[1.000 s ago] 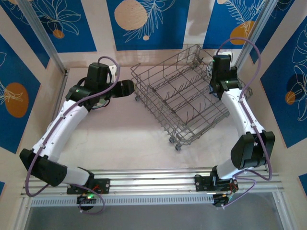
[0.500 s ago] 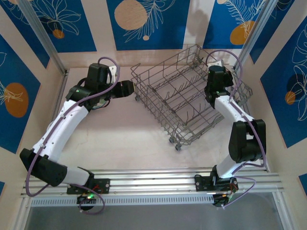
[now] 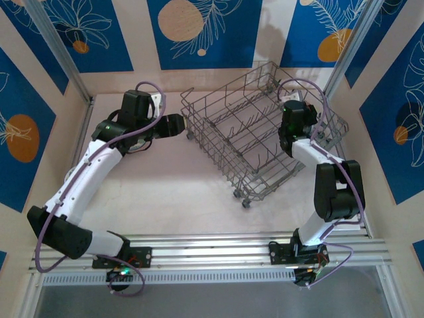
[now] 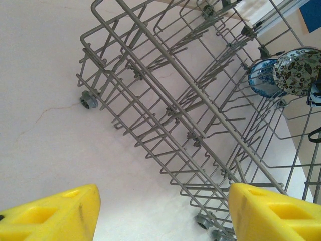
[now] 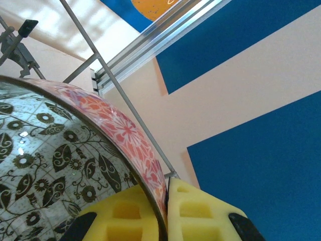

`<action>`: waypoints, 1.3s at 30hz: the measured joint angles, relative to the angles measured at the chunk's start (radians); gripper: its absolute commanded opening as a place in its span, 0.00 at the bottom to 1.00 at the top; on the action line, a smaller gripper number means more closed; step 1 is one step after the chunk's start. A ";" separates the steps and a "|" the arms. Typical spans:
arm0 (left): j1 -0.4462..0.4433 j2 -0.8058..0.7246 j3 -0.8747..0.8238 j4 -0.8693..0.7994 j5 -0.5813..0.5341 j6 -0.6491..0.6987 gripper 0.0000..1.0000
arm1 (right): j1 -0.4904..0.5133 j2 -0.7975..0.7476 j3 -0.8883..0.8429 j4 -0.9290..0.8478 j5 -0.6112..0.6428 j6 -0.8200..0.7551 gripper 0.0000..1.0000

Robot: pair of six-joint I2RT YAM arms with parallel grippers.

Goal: Load the bowls into the dish rack

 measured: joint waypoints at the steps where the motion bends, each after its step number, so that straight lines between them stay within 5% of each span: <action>1: 0.000 -0.002 -0.002 0.000 0.000 0.000 0.68 | 0.000 0.000 -0.011 0.024 0.000 -0.016 0.00; 25: 0.010 -0.010 -0.021 0.004 0.026 0.005 0.68 | 0.025 0.033 -0.134 0.332 0.055 -0.210 0.00; 39: 0.011 -0.016 -0.028 0.008 0.046 0.005 0.68 | 0.032 0.042 -0.076 0.201 0.130 -0.079 0.00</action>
